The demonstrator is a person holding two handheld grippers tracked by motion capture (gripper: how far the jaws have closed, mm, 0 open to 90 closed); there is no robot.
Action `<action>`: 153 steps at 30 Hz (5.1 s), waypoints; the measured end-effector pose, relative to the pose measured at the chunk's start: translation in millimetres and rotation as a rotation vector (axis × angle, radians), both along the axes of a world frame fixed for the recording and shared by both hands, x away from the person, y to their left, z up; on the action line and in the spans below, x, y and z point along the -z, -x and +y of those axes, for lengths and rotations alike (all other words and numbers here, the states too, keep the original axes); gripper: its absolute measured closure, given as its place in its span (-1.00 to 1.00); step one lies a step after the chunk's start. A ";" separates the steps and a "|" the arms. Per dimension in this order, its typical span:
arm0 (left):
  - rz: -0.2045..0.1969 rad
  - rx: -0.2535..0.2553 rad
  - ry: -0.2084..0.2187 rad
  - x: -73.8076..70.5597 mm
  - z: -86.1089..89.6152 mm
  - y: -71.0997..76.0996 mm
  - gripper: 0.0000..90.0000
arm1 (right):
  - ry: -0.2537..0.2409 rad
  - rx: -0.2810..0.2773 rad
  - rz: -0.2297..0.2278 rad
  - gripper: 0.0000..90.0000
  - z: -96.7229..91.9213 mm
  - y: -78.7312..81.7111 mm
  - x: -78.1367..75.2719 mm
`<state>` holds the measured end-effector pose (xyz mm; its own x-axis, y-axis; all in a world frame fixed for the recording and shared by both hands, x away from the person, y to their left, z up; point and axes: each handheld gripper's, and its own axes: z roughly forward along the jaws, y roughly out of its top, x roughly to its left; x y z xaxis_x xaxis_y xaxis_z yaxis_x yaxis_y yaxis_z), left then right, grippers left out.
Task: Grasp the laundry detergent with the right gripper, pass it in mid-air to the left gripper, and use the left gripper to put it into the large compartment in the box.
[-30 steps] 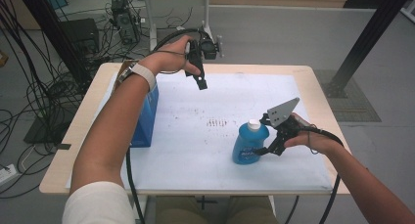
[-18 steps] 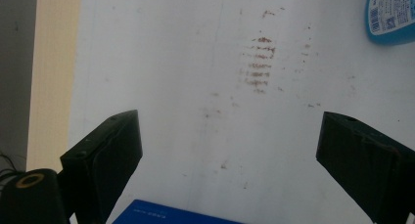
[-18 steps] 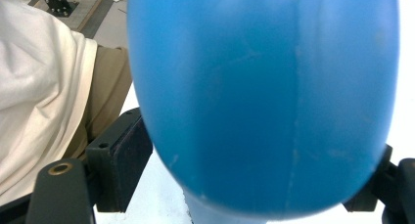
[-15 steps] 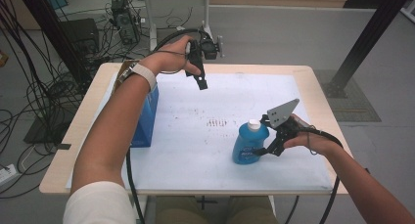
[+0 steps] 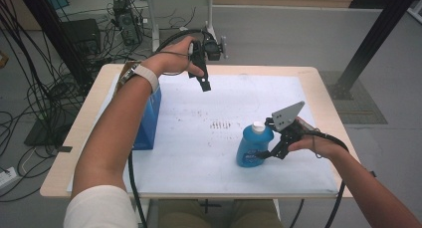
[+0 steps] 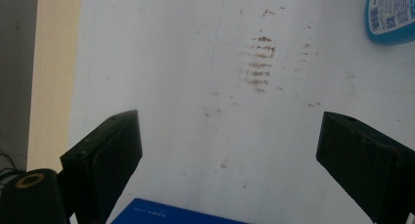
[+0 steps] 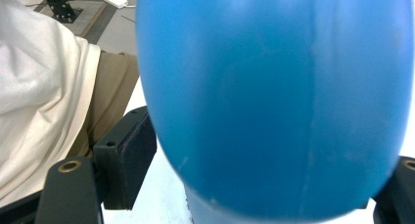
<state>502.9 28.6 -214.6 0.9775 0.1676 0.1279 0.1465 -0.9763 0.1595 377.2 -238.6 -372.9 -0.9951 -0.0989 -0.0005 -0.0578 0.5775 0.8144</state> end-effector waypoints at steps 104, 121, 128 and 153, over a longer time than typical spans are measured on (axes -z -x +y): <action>0.004 -0.002 -0.009 2.1 -0.6 -0.4 -0.76 | -0.085 -0.009 -0.006 -0.09 3.9 -1.4 17.6; 0.002 -0.002 -0.008 1.6 -1.2 0.6 -0.76 | -0.095 -0.024 0.011 -0.06 3.2 -2.8 19.0; -0.001 -0.002 -0.006 0.8 -1.2 1.4 -0.76 | -0.088 -0.015 0.018 -0.06 3.3 -3.2 18.9; -0.003 -0.007 -0.009 -0.1 0.1 2.1 -0.76 | -0.082 -0.011 0.033 -0.04 3.7 -4.1 18.8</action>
